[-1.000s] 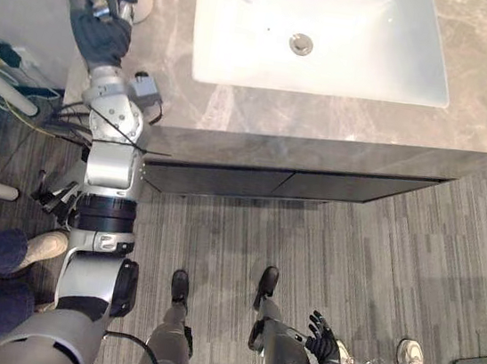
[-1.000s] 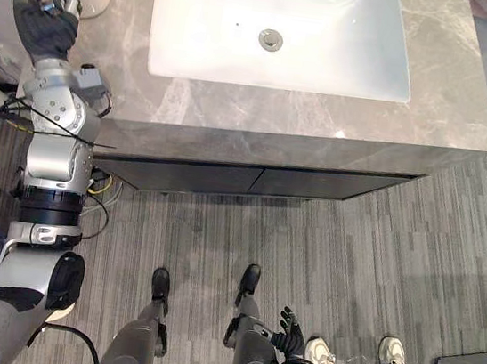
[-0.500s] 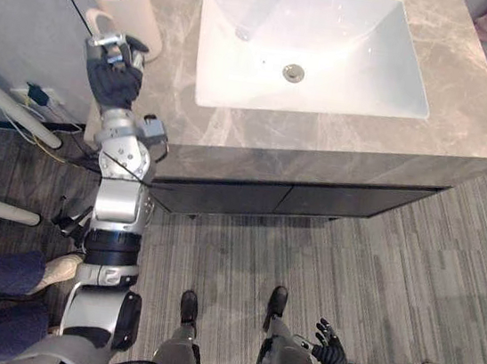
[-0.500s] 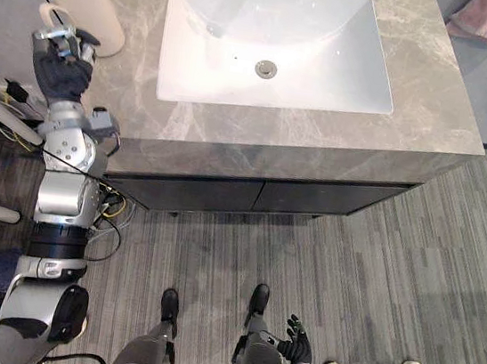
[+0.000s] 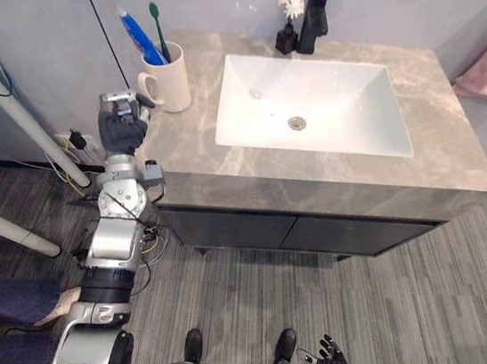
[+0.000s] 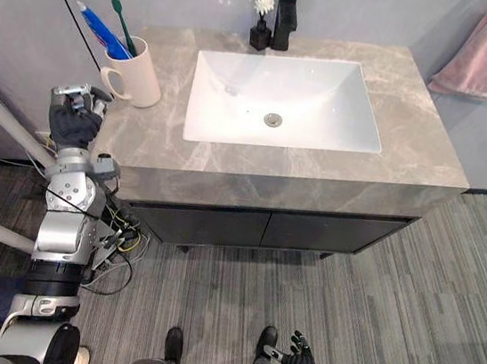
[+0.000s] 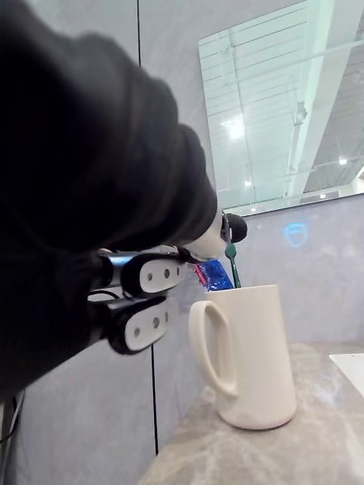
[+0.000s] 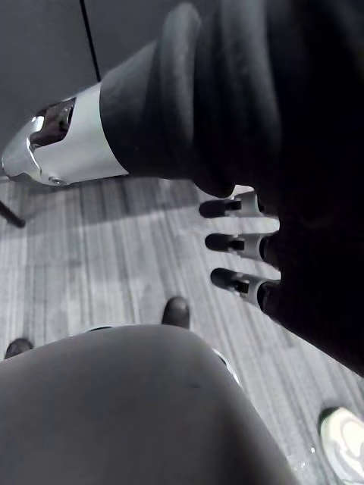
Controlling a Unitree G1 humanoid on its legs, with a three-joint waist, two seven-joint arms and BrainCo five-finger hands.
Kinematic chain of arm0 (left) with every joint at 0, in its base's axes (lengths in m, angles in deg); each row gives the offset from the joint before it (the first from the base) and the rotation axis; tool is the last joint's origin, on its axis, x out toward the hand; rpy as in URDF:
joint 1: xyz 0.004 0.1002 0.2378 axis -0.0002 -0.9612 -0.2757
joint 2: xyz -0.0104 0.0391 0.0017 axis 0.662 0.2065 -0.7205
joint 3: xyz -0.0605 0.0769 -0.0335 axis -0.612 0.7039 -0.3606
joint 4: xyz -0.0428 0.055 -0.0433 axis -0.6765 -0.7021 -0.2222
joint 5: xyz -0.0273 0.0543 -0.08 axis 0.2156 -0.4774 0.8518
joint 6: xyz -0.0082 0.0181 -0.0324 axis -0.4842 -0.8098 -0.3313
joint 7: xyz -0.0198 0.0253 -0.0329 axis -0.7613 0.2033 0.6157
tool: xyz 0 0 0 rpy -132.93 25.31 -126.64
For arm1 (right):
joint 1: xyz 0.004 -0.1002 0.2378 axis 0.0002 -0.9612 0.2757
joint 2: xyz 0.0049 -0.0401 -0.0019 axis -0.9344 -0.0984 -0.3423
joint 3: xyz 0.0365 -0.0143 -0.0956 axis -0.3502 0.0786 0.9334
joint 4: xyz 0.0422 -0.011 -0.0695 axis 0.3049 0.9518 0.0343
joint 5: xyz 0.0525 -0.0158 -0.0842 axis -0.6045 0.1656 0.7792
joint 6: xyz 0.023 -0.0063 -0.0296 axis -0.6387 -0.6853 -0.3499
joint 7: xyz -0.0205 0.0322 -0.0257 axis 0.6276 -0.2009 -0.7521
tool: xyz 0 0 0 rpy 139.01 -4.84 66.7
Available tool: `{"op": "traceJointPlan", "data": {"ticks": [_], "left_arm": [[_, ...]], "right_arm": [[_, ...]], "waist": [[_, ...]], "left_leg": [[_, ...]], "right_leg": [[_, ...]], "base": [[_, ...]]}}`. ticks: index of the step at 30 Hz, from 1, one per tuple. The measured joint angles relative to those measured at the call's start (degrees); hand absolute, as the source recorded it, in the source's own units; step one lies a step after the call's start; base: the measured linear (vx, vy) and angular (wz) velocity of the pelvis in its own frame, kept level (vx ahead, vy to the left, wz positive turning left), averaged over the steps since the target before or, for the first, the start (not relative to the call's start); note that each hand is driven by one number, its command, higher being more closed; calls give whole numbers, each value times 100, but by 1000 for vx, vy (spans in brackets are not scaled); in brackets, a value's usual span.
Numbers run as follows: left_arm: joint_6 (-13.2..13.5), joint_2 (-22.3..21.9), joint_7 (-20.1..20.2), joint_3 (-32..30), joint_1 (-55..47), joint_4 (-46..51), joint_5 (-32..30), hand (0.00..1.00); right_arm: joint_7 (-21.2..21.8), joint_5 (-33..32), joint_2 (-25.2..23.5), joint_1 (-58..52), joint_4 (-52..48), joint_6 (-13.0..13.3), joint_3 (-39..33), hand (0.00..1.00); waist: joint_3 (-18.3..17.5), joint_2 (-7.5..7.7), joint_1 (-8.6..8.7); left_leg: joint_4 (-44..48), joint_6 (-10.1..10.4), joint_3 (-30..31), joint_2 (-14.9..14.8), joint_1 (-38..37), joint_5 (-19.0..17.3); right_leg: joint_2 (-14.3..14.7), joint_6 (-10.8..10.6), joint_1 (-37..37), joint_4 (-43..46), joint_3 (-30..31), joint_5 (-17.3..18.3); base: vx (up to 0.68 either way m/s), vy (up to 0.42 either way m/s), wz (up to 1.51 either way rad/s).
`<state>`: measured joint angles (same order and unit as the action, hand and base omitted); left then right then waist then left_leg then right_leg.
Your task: Organize washtable
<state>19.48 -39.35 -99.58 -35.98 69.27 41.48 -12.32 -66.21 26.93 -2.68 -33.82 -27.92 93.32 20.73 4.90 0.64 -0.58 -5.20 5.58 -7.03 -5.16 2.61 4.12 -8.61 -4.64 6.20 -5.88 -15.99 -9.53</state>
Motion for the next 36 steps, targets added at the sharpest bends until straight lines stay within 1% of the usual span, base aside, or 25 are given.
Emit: {"op": "traceJointPlan", "data": {"ticks": [2, 4, 5, 6, 8, 10, 14, 16, 17, 18, 19, 21, 23, 25, 29, 32, 36], "left_arm": [[-14, 12, -10, -2, 58, -289, 54, 100], [-32, 38, -25, 0, 149, -575, 160, 100], [-97, 75, -44, -4, 295, -801, 227, 100], [-123, 88, -56, -7, 363, -827, 234, 100], [-130, 161, -143, 8, 694, -888, 321, 100], [-141, 215, -144, 15, 966, -1077, 434, 100], [-149, 292, -158, 115, 1605, -1379, 486, 100], [-148, 499, -166, 129, 2065, -1556, 550, 100], [-149, 570, -174, 128, 2169, -1614, 577, 100], [-149, 706, -215, 128, 2304, -1646, 655, 100], [-148, 793, -260, 127, 2414, -1725, 663, 100], [-148, 869, -262, 128, 2604, -1872, 666, 100], [-148, 900, -266, 129, 2866, -2031, 679, 100], [-148, 1036, -271, 130, 3076, -2211, 728, 100], [-149, 1151, -289, 129, 3358, -2470, 729, 100], [-152, 1213, -378, 127, 3457, -2606, 730, 100], [-152, 1229, -379, 127, 3505, -2632, 730, 100]], "right_arm": [[-4, -1, -1, 2, -1, -3, 3, 0], [-13, -4, -1, 1, -4, -4, 9, 0], [-19, -8, -4, -5, -20, -2, 20, 0], [-20, -9, -3, -7, -21, -1, 32, 0], [-38, -22, -19, -29, -81, 0, 36, 0], [-45, -72, -22, -40, -129, 1, 37, 0], [-134, -79, -20, -95, -268, 10, 57, 0], [-169, -147, -41, -91, -365, 20, 107, 0], [-171, -185, -51, -89, -407, 21, 108, 0], [-182, -245, -72, -89, -479, 25, 110, 0], [-203, -259, -79, -89, -491, 27, 124, 0], [-224, -283, -79, -89, -515, 34, 135, 0], [-247, -304, -81, -72, -550, 89, 154, 0], [-260, -352, -83, -33, -575, 149, 166, 0], [-266, -408, -74, -22, -643, 223, 232, 0], [-265, -455, -63, -21, -683, 232, 264, 0], [-262, -455, -58, 5, -713, 237, 269, 0]], "waist": [[-15, 4, 9], [-15, 5, 56], [-25, 21, 98], [-41, 31, 110], [-38, 80, 124], [-34, 86, 145], [43, 124, 161], [193, 206, 209], [255, 220, 232], [352, 260, 286], [387, 291, 286], [406, 293, 296], [534, 304, 285], [665, 300, 303], [806, 308, 313], [868, 312, 329], [972, 332, 326]], "left_leg": [[-2, -1, -18, 0, -6, -2], [-3, -2, -25, -2, 5, -2], [-2, 1, -36, -17, 61, 0], [-2, 5, -39, -22, 115, 3], [0, 55, -82, -74, 317, 40], [2, 70, -85, -88, 369, 50], [29, 64, -95, -111, 455, 53], [36, 44, -95, -97, 562, 66], [38, 42, -96, -95, 564, 67], [46, 41, -98, -86, 565, 66], [51, 39, -109, -77, 581, 65], [69, 34, -117, -63, 676, 65], [95, 34, -110, -65, 701, 64], [121, 32, -116, -64, 714, 50], [127, 31, -119, -64, 741, 50], [128, 30, -121, -63, 744, 49], [129, 31, -121, -63, 755, 49]], "right_leg": [[0, -1, 5, -1, -8, 1], [0, -1, 20, -1, -12, 1], [4, 3, 85, 0, 3, -3], [7, 14, 144, 0, 18, -13], [42, 38, 371, 12, 34, -51], [56, 57, 423, 22, 33, -114], [71, 64, 509, 24, 46, -119], [78, 83, 627, 24, 91, -141], [79, 83, 627, 24, 106, -142], [80, 82, 632, 24, 132, -143], [78, 80, 674, 24, 184, -145], [68, 76, 768, 24, 199, -153], [70, 80, 775, 24, 193, -160], [71, 81, 784, 24, 204, -161], [74, 90, 810, 24, 213, -167], [75, 90, 817, 23, 220, -167], [76, 91, 830, 23, 224, -168]], "base": [[2, 3, -4], [0, 0, 0], [0, 0, 0], [9, 0, -5], [32, -12, -9], [51, 1, -4], [52, 8, -3], [14, 6, -2], [0, 0, 0], [18, 21, -8], [31, 24, -11], [48, 23, -5], [37, 19, 2], [0, 0, 0], [5, 3, -1], [0, 0, 0], [0, 0, 0]]}}
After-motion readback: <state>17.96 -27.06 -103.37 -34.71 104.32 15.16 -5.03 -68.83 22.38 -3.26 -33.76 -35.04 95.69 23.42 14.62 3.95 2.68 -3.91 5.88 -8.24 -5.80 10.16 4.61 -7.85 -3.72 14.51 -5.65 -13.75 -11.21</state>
